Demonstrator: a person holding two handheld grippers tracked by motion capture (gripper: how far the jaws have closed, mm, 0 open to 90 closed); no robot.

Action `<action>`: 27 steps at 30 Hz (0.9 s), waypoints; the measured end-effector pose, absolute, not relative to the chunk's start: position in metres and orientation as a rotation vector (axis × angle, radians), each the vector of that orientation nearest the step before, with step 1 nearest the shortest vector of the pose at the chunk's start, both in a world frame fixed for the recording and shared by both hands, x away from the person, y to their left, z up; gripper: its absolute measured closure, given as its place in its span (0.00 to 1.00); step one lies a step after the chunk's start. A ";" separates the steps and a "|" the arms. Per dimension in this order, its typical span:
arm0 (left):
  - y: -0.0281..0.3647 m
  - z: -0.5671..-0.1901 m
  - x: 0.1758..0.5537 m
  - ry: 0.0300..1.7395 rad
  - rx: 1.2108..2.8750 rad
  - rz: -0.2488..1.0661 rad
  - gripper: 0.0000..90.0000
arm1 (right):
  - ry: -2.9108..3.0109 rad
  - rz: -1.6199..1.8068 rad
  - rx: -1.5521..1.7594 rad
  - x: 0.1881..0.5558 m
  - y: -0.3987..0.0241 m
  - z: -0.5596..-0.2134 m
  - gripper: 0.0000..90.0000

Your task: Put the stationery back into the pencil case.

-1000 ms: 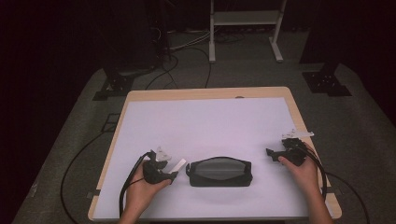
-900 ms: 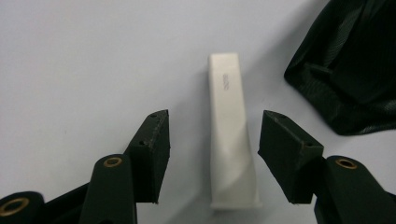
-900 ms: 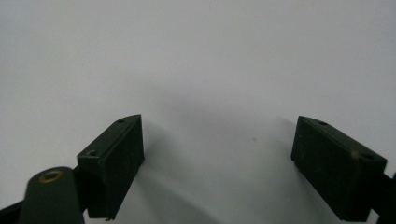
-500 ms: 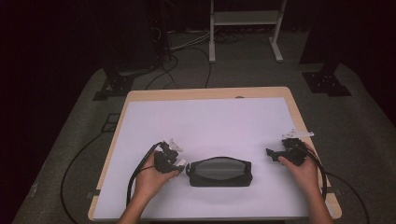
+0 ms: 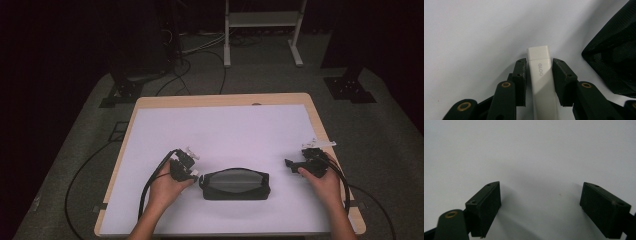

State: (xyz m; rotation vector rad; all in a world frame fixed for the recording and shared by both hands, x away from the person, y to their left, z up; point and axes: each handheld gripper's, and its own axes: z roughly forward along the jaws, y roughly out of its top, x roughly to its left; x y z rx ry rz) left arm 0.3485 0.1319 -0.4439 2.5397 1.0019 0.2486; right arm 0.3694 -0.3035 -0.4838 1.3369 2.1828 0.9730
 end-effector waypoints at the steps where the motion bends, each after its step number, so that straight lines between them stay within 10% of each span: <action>1: 0.131 -0.444 0.349 0.997 2.548 0.256 0.73 | 2.183 0.973 1.337 0.369 -0.304 -0.484 0.18; 27: 0.137 -0.437 0.348 0.959 2.510 0.216 0.79 | 2.181 0.975 1.338 0.370 -0.304 -0.484 0.18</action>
